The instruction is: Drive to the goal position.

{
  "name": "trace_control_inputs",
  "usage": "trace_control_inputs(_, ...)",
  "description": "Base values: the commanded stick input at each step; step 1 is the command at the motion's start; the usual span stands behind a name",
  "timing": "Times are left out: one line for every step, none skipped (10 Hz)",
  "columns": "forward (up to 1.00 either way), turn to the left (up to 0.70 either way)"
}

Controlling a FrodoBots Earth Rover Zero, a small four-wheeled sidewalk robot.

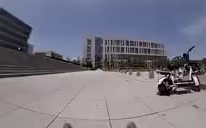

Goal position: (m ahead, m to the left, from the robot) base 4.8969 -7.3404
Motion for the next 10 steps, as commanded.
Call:
trace_control_inputs(0.45, 0.0)
trace_control_inputs(0.45, 0.0)
trace_control_inputs(0.45, 0.0)
trace_control_inputs(0.45, 0.0)
trace_control_inputs(0.45, 0.0)
trace_control_inputs(0.45, 0.0)
trace_control_inputs(0.45, 0.0)
trace_control_inputs(0.45, 0.0)
trace_control_inputs(0.45, 0.0)
trace_control_inputs(0.45, 0.0)
